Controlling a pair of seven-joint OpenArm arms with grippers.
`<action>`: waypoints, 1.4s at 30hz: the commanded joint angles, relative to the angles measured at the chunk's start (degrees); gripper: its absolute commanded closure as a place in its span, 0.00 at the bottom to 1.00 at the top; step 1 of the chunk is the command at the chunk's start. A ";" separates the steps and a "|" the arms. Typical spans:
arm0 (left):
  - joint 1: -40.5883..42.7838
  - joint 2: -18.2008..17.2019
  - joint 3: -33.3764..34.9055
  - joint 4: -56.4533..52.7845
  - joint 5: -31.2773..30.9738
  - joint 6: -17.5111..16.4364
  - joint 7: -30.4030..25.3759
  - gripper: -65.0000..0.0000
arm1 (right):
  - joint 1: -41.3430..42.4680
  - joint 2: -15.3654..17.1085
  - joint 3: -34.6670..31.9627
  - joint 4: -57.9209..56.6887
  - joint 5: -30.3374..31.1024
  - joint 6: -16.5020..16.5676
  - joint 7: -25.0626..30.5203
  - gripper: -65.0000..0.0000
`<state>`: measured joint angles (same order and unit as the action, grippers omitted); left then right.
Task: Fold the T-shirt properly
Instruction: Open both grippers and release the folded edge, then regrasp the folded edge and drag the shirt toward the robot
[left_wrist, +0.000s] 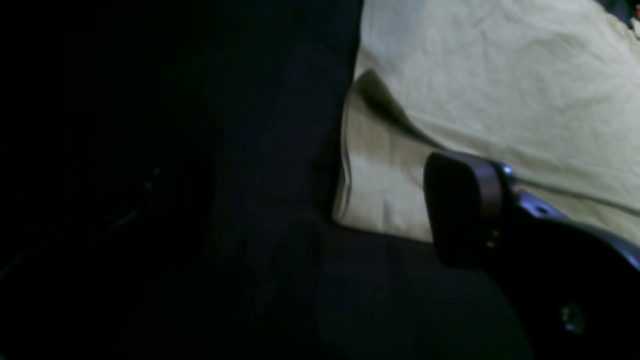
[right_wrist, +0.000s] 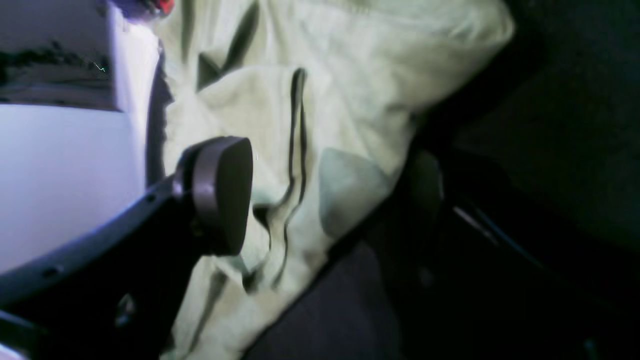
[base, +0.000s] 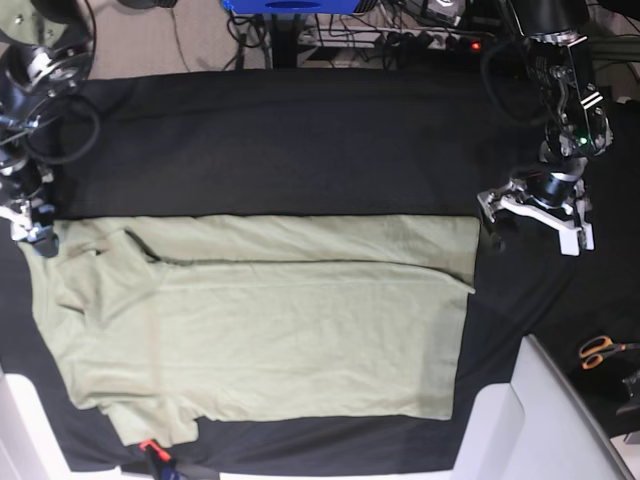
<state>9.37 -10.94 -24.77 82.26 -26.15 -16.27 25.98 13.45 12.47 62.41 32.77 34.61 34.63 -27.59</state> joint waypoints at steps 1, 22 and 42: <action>-0.44 -0.53 -0.24 1.04 -0.71 -0.12 -1.23 0.00 | 0.66 1.99 0.14 -1.17 -0.81 -1.27 1.18 0.36; -0.53 4.04 -0.85 -3.88 -0.79 -0.12 -1.23 0.00 | 2.77 5.24 -4.52 -10.23 -0.81 -1.27 6.89 0.99; -10.38 9.14 -5.95 -21.12 -0.79 -0.04 -1.23 0.00 | 2.68 5.16 -4.70 -10.14 -0.81 -1.27 5.13 1.00</action>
<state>-1.04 -2.35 -31.00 61.43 -27.24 -16.67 21.71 15.79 17.30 57.74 22.63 33.26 33.45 -21.41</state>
